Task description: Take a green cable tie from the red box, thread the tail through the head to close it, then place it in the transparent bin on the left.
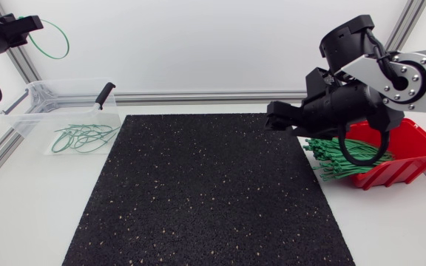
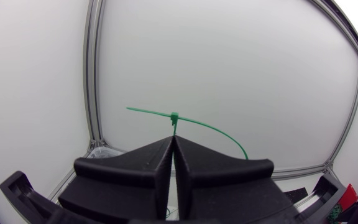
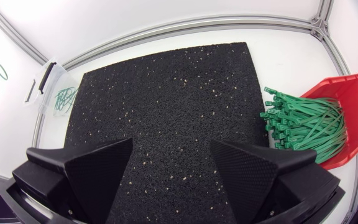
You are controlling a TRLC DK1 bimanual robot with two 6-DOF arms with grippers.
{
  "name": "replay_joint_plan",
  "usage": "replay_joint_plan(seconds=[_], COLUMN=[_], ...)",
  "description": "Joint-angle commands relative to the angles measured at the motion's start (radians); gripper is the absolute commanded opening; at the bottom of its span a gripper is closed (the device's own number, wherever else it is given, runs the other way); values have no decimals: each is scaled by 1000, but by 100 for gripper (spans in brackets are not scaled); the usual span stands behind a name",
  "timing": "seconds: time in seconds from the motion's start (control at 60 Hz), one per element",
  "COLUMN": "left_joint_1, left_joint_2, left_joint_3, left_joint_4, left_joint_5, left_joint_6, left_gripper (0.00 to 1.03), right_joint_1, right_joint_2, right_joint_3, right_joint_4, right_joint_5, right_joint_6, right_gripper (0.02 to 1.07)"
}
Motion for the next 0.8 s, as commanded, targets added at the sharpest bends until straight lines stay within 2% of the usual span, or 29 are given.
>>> replay_joint_plan(seconds=[0.0,0.133,0.267,0.4,0.467,0.517,0.6,0.633,0.717,0.783], left_joint_1=[28,54,74,69,67,67,64,63,61,60], left_joint_2=[127,325,480,643,703,726,726,715,667,614], left_joint_3=[144,382,537,649,684,679,672,672,667,646], left_joint_4=[-82,-317,-477,-685,-745,-754,-788,-799,-805,-805], left_joint_5=[-9,-3,0,0,0,0,0,0,0,3], left_joint_6=[35,43,46,110,115,121,129,129,124,116], left_gripper=[4,4,4,22,23,38,76,85,99,99], right_joint_1=[-9,2,8,12,14,18,29,32,32,29], right_joint_2=[-38,-67,-92,-109,-118,-124,-132,-135,-141,-145], right_joint_3=[-33,-59,-76,-90,-95,-98,-101,-99,-98,-99], right_joint_4=[-10,-21,-30,-43,-47,-50,-53,-53,-55,-53], right_joint_5=[7,7,13,16,16,17,27,33,37,48], right_joint_6=[-29,-29,-29,-29,-28,-26,-26,-26,-28,-37], right_gripper=[100,100,100,100,100,100,100,100,100,102])
